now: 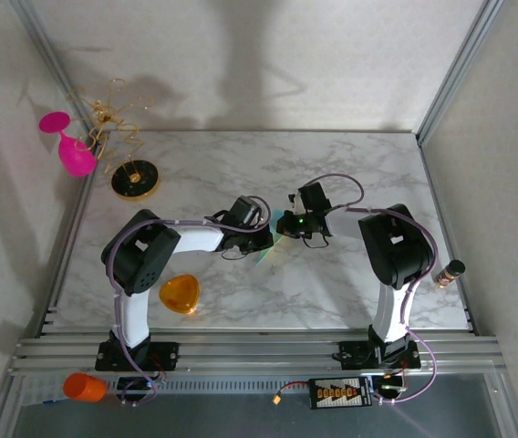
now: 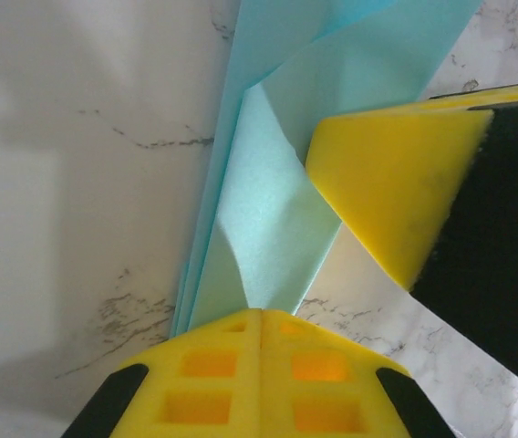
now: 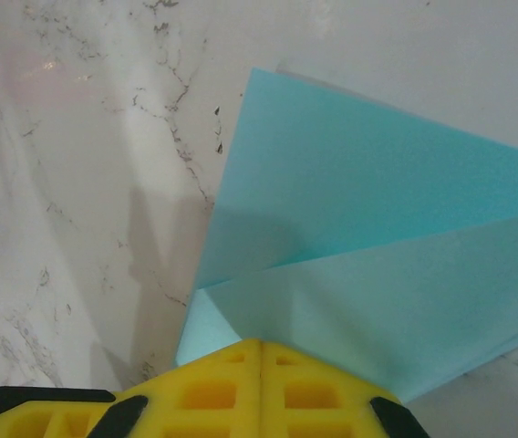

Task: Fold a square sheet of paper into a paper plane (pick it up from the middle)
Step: Fold the wing for the fifth time at the center of the table.

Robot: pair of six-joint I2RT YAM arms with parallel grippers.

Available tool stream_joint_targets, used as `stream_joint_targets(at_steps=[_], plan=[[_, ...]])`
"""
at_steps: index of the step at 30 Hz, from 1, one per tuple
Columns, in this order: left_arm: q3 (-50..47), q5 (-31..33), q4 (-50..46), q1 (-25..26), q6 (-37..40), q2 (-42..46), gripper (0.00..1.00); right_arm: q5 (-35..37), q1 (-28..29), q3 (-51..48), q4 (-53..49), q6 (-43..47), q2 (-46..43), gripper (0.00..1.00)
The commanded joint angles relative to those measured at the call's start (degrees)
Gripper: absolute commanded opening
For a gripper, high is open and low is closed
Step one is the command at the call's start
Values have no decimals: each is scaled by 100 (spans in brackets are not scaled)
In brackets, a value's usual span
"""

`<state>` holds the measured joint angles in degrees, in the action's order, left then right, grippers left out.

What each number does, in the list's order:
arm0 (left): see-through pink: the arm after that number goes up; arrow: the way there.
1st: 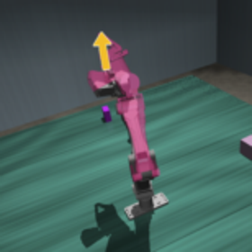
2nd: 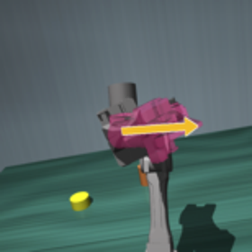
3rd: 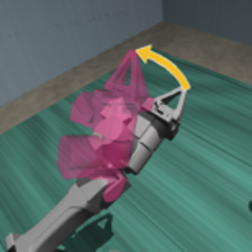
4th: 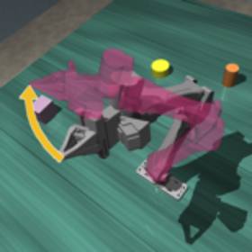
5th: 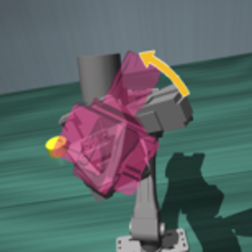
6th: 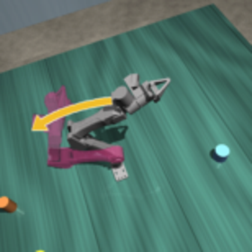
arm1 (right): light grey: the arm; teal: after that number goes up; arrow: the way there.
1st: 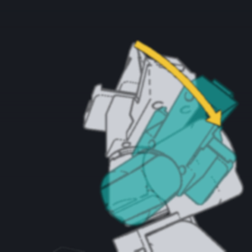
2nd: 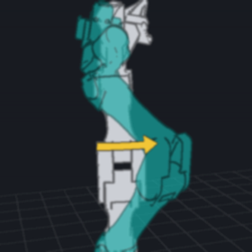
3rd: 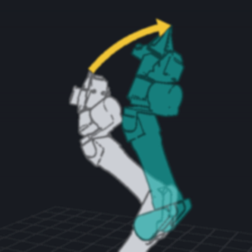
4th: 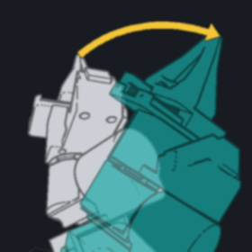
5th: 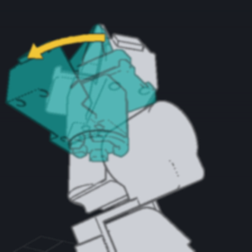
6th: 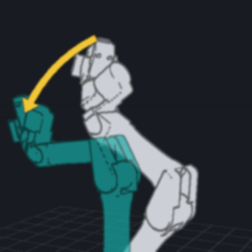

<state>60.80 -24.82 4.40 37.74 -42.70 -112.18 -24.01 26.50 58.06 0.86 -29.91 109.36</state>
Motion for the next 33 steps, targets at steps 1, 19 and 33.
stream_joint_targets(at_steps=[1,19,33], plan=[[-208,454,-618,23,62,-184,0,50,-153,-76,-147,159,139,5],[-358,506,-726,14,169,-190,0,400,-1333,451,198,-174,185,7],[-235,425,-730,14,199,-233,0,-383,-99,-222,406,-395,-426,6]])
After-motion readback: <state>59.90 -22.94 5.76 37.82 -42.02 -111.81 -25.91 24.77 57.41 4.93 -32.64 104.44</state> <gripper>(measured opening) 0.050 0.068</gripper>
